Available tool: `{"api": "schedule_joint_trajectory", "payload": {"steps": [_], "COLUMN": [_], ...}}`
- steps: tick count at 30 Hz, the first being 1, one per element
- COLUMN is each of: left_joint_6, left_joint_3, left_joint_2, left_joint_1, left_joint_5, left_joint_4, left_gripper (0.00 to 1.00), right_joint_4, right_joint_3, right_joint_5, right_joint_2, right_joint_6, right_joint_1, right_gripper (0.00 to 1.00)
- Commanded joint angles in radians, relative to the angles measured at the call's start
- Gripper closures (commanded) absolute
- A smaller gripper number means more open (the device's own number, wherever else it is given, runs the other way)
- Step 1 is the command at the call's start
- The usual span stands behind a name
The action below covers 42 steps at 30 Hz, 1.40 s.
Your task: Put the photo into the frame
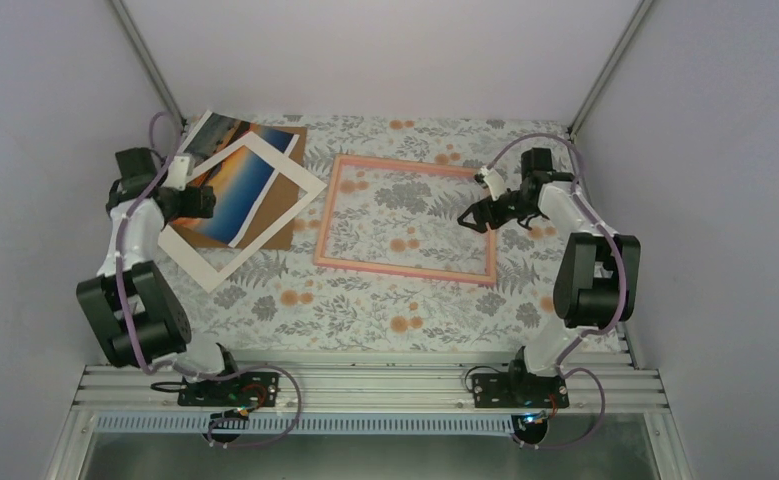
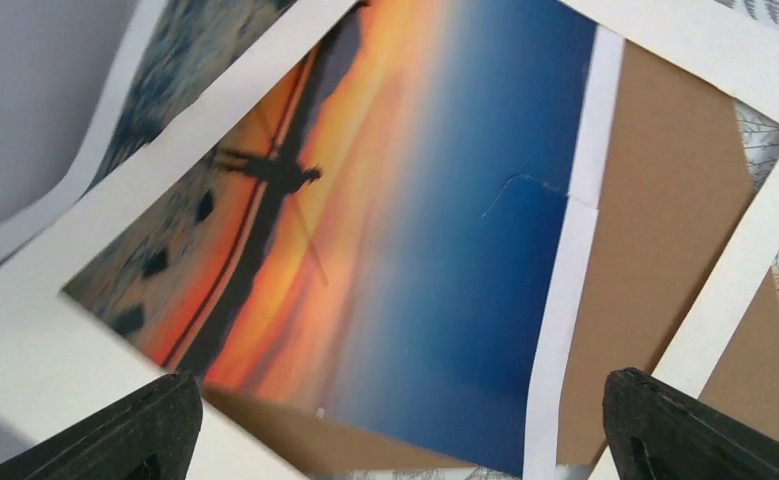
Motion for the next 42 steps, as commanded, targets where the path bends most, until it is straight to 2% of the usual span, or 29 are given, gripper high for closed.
{"api": "schedule_joint_trajectory", "payload": {"steps": [1,8,15,27,35,38,41,42], "left_joint_6": [-0.136,-0.264,-0.301,-0.362,-0.442,-0.459,-0.477,-0.490], "left_joint_3": [-0.141,-0.291,-0.363,-0.381,-0.383,-0.391,-0.407,-0.416], "left_joint_2": [-0.128,-0.163,-0.112,0.032,0.143,0.167,0.164,0.155], "left_joint_1": [0.064,0.208,0.278,0.366,0.388,0.390,0.390,0.390], "left_joint_5": [-0.009,-0.044,-0.043,0.122,0.266,0.313,0.374,0.387], "left_joint_4": [0.105,0.263,0.414,0.540,0.626,0.666,0.717,0.732], "left_gripper": [0.00,0.00,0.00,0.01,0.06,0.12,0.28,0.38], "right_joint_4": [0.035,0.066,0.064,0.091,0.112,0.119,0.124,0.125], "right_joint_3": [0.056,0.099,0.133,0.108,0.092,0.077,0.063,0.060], "right_joint_5": [-0.051,-0.052,-0.031,0.000,0.020,0.028,0.039,0.041], "right_joint_2": [0.031,0.048,0.041,-0.003,-0.028,-0.039,-0.063,-0.073], "right_joint_6": [0.024,0.031,0.020,0.047,0.062,0.061,0.056,0.054], "right_joint_1": [0.026,0.044,0.053,0.053,0.054,0.054,0.055,0.055], "right_gripper": [0.25,0.16,0.13,0.14,0.15,0.15,0.16,0.16]}}
